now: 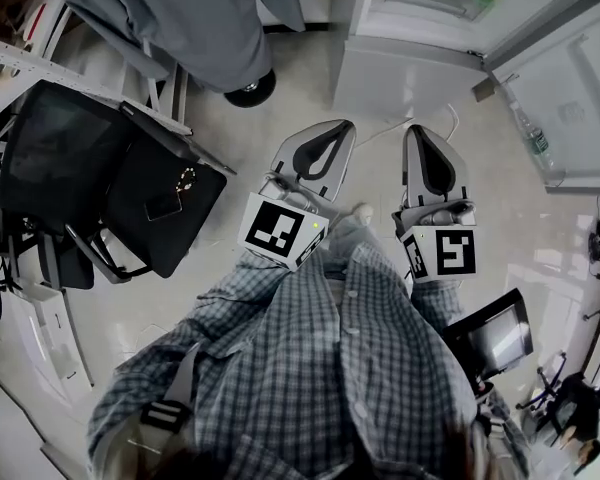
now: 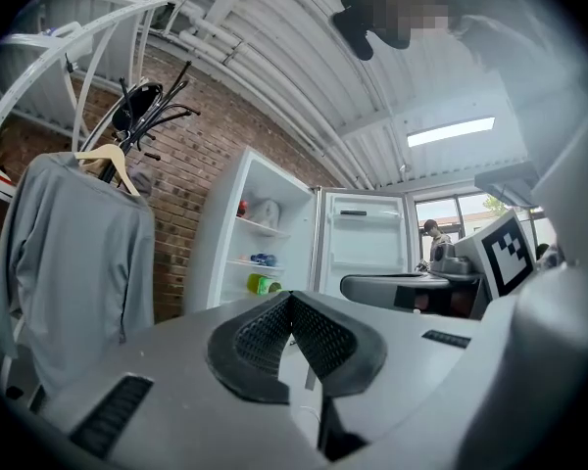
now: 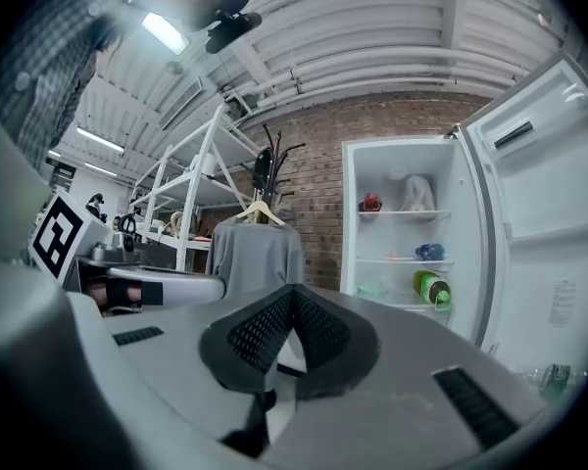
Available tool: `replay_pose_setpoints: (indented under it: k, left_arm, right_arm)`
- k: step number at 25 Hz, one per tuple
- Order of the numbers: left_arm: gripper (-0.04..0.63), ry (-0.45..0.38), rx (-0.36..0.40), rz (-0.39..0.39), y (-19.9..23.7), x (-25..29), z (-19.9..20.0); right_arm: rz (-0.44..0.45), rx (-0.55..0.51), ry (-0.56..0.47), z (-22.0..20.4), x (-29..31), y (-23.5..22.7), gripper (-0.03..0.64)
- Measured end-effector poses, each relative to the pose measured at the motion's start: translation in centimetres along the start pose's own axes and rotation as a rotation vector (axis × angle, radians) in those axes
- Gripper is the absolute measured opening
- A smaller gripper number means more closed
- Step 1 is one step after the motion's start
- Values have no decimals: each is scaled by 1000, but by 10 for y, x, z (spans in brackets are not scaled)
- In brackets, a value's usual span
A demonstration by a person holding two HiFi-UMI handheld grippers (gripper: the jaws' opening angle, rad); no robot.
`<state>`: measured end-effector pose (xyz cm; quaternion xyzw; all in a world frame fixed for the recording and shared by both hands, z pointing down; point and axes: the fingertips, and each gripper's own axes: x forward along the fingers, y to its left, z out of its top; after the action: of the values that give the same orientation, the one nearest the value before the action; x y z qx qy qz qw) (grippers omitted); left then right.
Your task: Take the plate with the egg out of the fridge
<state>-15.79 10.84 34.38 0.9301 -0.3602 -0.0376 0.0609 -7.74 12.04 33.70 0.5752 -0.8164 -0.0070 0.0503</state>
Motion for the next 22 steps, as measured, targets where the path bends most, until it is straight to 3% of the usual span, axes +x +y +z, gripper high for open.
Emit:
replay_pose_setpoints:
  k: [11, 22]
  left_arm:
    - [6, -4, 13, 47, -23, 87, -1]
    - [6, -21, 27, -3, -68, 170, -5]
  right_arm:
    - [27, -42, -8, -3, 13, -94, 6]
    - [11, -68, -28, -5, 4, -175, 6]
